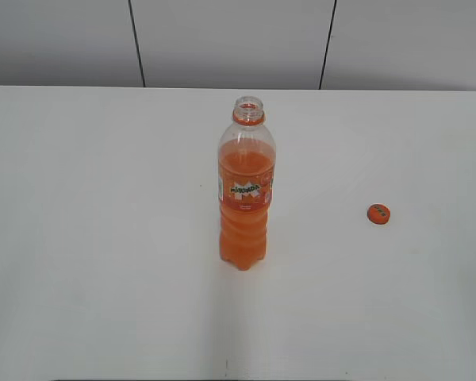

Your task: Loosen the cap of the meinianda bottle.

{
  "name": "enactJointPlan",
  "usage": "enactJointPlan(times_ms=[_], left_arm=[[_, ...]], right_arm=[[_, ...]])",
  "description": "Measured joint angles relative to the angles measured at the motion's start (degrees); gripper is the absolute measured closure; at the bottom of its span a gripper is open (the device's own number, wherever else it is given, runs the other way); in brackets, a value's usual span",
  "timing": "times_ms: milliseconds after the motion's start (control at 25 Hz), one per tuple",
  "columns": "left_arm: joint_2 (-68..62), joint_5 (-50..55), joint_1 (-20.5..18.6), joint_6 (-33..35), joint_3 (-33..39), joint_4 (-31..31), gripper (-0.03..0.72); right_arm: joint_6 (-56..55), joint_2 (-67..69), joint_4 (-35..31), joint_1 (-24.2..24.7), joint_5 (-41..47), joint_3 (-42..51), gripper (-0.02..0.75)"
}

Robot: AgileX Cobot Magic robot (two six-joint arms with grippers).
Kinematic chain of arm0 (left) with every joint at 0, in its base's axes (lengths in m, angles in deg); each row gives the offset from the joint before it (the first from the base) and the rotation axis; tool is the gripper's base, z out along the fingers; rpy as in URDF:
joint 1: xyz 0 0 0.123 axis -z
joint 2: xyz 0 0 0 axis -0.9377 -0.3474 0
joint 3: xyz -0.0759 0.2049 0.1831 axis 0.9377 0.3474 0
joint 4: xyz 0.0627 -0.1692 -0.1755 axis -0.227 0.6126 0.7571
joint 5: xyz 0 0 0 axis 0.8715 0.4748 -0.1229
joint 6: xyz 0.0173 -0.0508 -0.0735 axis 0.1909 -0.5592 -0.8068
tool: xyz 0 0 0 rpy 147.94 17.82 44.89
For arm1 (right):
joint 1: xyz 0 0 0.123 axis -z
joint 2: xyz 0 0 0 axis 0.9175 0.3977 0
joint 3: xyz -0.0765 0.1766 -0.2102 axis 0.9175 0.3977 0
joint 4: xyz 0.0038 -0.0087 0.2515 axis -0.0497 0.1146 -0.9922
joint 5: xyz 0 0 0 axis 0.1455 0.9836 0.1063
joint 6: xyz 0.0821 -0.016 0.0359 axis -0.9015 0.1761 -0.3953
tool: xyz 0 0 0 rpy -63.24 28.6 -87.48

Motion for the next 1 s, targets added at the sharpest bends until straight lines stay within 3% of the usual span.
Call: enactJointPlan(times_ms=[1000], left_arm=[[0.0,0.0,0.0,-0.1,0.0,0.1,0.209]], right_arm=[[-1.1,0.0,0.1,0.0,0.0,0.1,0.151]])
